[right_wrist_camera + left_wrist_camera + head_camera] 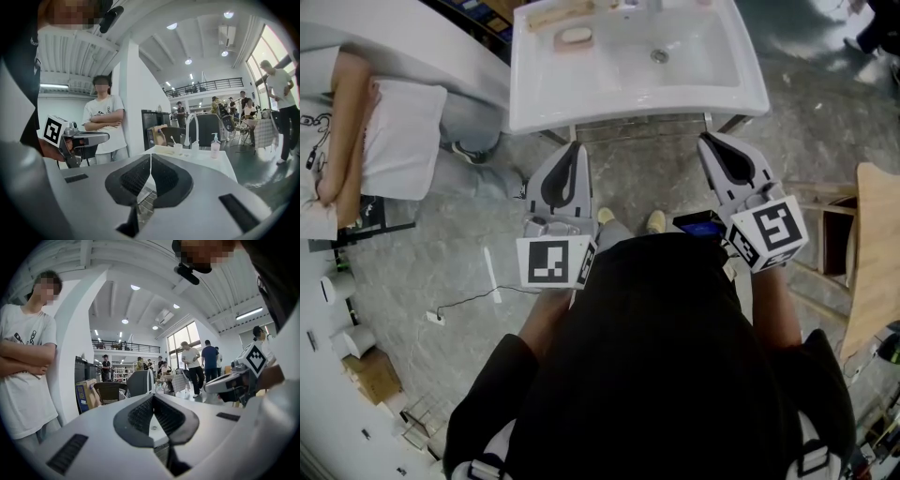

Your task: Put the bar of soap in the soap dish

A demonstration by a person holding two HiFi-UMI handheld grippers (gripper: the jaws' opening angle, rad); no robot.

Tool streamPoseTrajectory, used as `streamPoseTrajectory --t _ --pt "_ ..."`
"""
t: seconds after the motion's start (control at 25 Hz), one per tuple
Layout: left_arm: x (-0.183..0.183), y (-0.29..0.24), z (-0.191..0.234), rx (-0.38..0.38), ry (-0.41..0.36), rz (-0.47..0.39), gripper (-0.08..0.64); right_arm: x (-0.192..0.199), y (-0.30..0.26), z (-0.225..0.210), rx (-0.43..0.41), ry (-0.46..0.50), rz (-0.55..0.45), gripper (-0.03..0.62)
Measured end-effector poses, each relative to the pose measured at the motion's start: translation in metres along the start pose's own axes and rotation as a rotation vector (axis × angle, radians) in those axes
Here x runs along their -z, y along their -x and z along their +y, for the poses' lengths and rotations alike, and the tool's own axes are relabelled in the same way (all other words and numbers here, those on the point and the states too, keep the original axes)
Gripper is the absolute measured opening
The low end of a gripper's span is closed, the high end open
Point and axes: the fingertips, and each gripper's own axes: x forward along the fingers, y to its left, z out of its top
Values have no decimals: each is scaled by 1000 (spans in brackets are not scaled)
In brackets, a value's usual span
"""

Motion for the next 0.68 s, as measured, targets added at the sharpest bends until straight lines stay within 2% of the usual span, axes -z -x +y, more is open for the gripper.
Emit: streamPoseTrajectory --t 0.68 --pt "5 9 -3 -11 33 -2 3 -3 -12 8 -51 30 -5 23"
